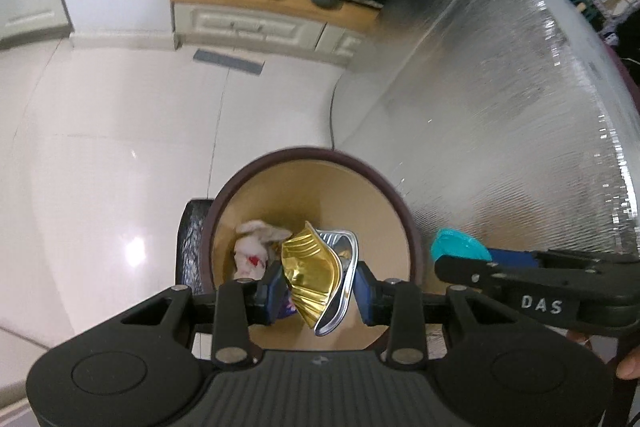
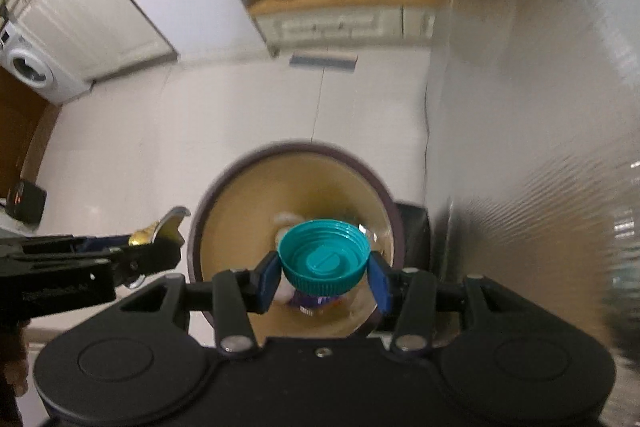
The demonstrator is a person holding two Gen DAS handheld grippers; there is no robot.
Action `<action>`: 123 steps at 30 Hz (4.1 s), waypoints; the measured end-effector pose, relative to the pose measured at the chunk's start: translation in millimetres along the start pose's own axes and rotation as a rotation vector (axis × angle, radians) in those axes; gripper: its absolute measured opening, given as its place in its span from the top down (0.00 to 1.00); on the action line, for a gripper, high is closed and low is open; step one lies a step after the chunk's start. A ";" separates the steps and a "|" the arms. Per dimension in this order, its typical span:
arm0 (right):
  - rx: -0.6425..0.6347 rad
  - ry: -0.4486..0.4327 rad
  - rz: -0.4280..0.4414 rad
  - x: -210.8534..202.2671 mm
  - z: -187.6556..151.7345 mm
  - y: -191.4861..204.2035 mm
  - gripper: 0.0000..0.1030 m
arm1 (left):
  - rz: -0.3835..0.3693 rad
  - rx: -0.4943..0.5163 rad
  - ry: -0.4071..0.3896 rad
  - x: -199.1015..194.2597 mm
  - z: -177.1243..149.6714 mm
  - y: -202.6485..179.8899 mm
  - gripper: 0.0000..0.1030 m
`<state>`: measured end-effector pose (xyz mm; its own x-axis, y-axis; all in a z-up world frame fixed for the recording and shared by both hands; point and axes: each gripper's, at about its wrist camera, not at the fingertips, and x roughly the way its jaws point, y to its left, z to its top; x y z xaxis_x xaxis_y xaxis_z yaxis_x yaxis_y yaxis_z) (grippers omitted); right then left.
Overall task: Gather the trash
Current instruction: 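Lower both held items into the wastebasket and open both tools, then raise both tools from the wastebasket and move back from it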
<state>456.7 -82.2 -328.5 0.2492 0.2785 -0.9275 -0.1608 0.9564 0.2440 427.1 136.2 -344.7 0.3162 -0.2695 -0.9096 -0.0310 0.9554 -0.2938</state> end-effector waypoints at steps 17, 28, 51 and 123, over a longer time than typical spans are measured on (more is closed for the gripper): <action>-0.011 0.161 0.024 61.0 -11.0 -1.9 0.53 | -0.037 -0.116 0.114 53.0 -6.0 22.5 0.63; -0.052 0.217 0.023 75.3 -17.2 -1.9 0.33 | -0.038 -0.146 0.160 76.7 -7.8 18.9 0.63; -0.045 0.214 -0.014 64.0 -19.0 -2.9 0.32 | 0.021 -0.120 0.236 83.1 -16.1 15.2 0.21; -0.042 -0.459 -0.160 -396.4 -215.2 17.8 0.00 | 0.170 0.045 -0.392 -360.8 -211.1 -143.5 0.00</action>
<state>149.5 -194.6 -17.4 0.6676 0.1475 -0.7297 -0.1218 0.9886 0.0884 117.3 70.8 -36.3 0.6467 -0.0500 -0.7611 -0.0752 0.9888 -0.1289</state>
